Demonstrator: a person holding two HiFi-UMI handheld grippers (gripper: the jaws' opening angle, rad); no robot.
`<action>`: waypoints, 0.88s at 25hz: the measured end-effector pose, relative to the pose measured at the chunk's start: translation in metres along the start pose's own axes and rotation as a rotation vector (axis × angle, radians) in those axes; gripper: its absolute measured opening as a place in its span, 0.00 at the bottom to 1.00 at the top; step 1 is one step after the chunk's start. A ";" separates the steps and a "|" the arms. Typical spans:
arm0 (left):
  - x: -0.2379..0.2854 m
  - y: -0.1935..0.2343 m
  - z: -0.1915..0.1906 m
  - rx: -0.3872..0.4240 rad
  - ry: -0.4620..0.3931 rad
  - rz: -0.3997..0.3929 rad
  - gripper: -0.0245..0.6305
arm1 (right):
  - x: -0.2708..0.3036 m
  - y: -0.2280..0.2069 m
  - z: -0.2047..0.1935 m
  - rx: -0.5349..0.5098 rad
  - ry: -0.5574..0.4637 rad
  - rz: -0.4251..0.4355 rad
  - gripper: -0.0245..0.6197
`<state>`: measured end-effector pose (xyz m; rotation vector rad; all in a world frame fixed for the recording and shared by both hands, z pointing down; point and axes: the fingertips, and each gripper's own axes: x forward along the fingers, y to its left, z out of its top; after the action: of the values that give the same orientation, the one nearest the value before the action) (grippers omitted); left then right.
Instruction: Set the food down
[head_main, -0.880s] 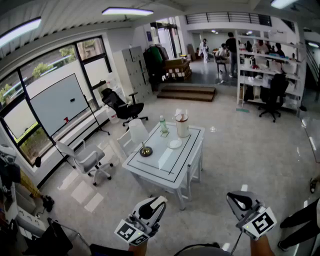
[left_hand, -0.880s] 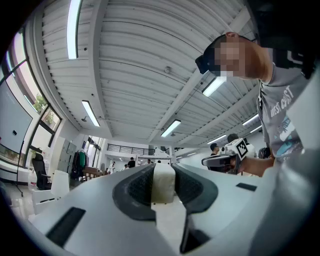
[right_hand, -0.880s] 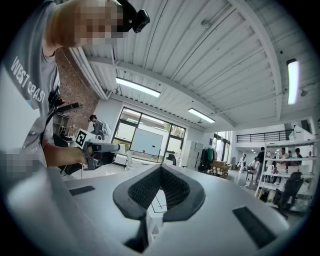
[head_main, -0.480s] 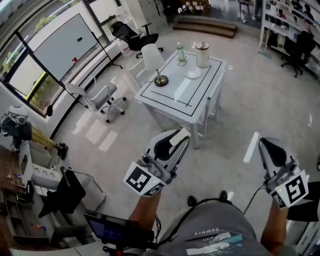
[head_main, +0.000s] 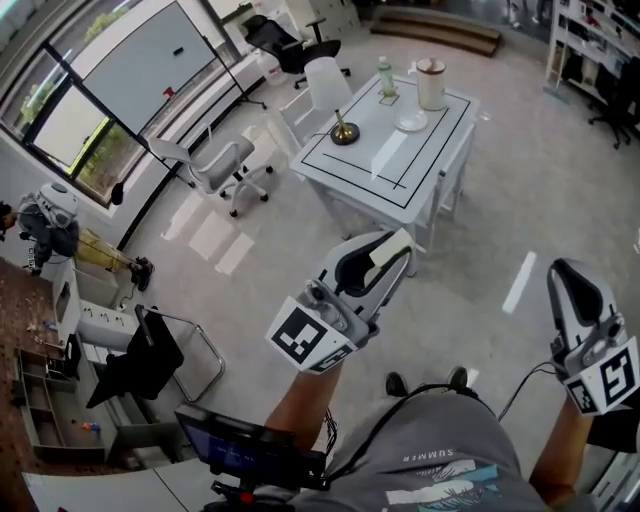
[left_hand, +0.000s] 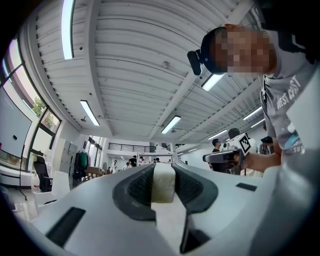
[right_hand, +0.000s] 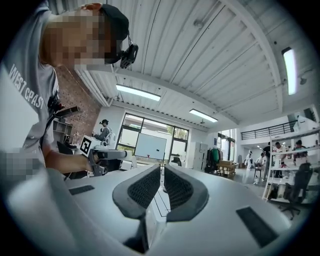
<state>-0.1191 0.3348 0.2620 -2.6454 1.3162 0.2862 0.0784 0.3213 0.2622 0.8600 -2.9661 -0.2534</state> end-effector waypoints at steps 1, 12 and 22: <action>0.002 -0.001 0.001 0.003 0.002 0.002 0.19 | 0.000 -0.001 0.001 -0.001 -0.004 0.008 0.05; 0.056 -0.023 -0.011 0.008 0.037 0.057 0.19 | -0.015 -0.056 -0.006 0.013 -0.032 0.073 0.05; 0.124 -0.065 -0.023 0.016 0.044 0.095 0.19 | -0.050 -0.119 -0.014 0.011 -0.030 0.131 0.05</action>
<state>0.0085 0.2722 0.2582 -2.5945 1.4544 0.2308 0.1847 0.2476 0.2558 0.6648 -3.0380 -0.2466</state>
